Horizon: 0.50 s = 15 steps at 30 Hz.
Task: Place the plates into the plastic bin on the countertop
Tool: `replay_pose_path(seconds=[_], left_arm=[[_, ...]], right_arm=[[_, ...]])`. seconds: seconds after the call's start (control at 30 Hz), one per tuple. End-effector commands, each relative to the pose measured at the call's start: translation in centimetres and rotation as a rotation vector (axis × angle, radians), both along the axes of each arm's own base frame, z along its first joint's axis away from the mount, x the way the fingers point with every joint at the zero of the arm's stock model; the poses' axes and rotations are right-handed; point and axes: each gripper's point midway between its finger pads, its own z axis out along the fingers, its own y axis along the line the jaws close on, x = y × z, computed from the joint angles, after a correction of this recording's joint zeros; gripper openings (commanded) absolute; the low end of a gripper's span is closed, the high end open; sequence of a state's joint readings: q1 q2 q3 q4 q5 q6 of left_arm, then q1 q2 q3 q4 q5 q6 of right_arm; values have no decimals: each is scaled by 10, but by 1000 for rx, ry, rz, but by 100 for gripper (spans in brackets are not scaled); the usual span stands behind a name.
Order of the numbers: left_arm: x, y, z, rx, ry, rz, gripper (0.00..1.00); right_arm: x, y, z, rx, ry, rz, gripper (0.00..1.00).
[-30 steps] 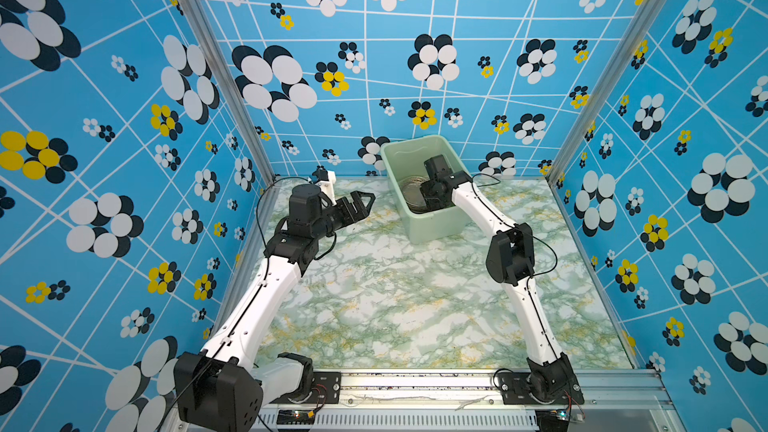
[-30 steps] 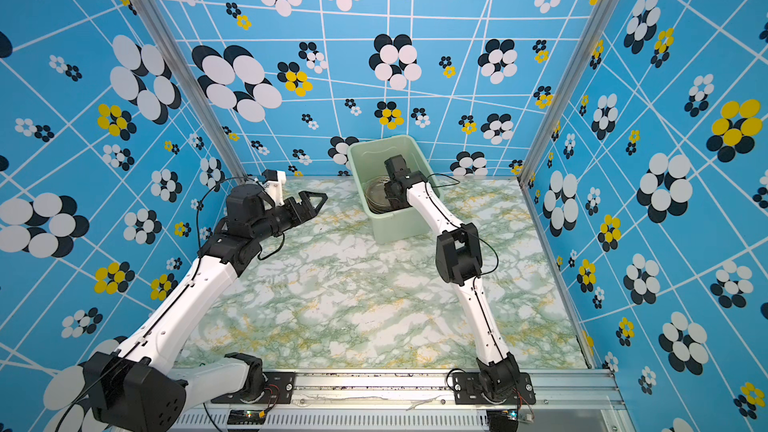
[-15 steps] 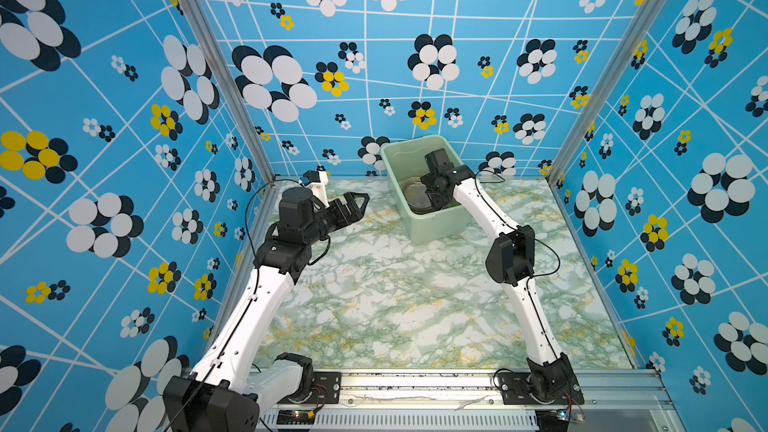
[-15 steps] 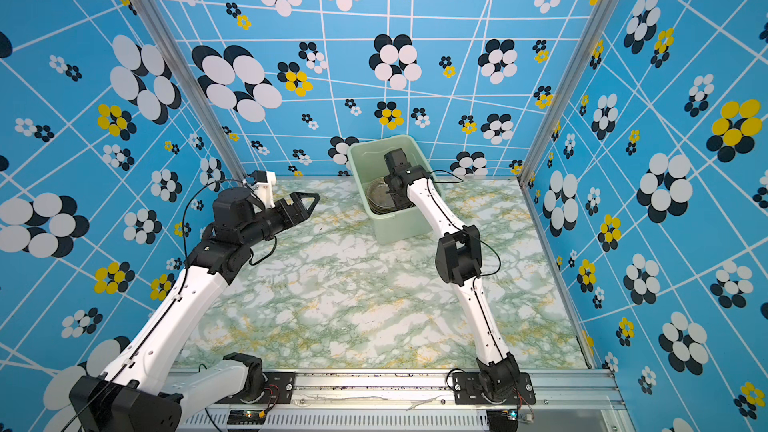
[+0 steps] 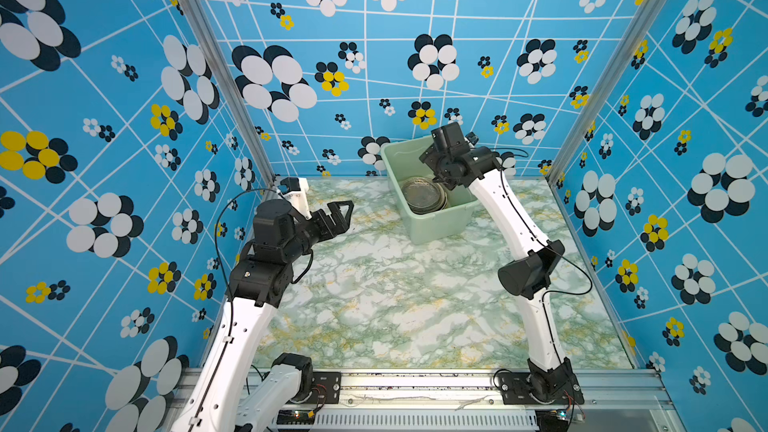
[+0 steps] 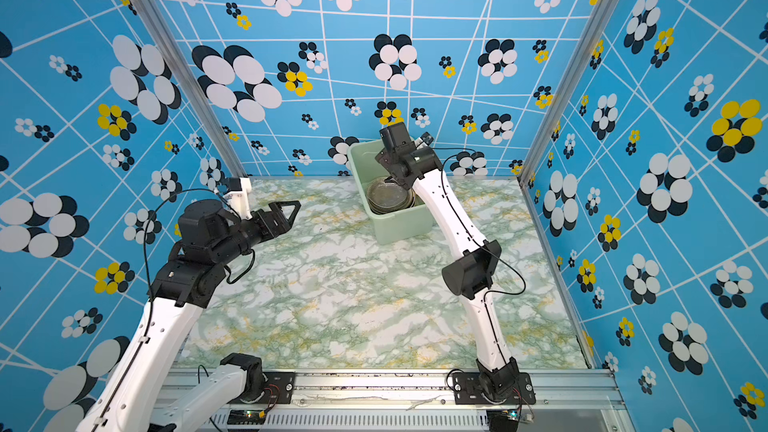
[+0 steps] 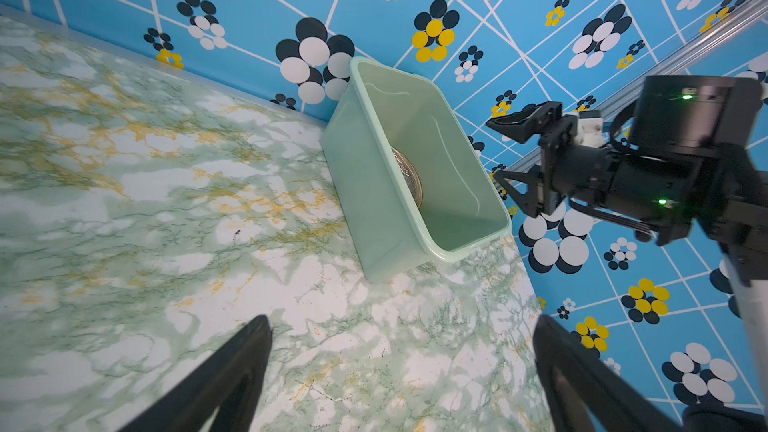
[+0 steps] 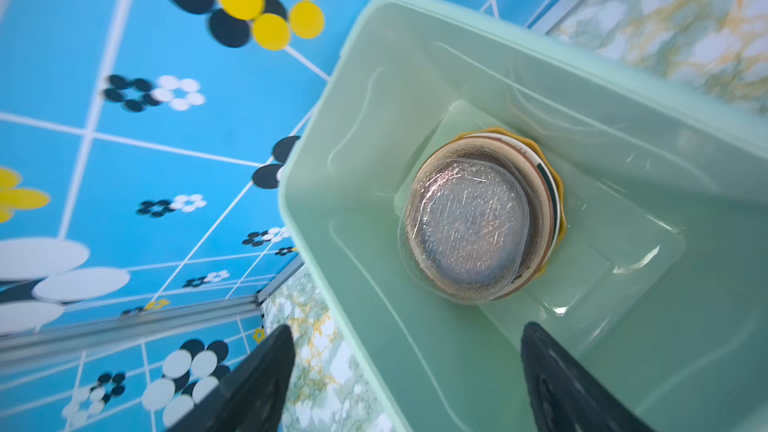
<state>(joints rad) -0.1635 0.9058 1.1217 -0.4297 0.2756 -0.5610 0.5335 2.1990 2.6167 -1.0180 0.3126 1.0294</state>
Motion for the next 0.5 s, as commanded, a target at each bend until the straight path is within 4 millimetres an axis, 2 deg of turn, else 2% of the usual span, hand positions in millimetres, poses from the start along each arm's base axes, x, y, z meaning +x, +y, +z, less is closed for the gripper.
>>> replay_pose_path(seconds=[0.0,0.1,0.2,0.27,0.4,0.47], left_arm=[[-16,19,-5,108,-9,60,99],[-24,38,-25,172,15,140,99],[-27,61,-53,257,63,240,99],[-28,78,-70,310,92,317,99],[-26,112,-107,412,109,454,99],[-24,127,-127,427,99,523,99]], right_arm=[[-39,-40,44,-263,-56,122,91],[-69,-63,65,-370,-109,173,94],[-97,-86,69,-421,-206,193,94],[-120,-114,62,-433,-274,146,99],[-162,-175,29,-504,-337,10,100],[-180,-205,2,-555,-318,-45,99]])
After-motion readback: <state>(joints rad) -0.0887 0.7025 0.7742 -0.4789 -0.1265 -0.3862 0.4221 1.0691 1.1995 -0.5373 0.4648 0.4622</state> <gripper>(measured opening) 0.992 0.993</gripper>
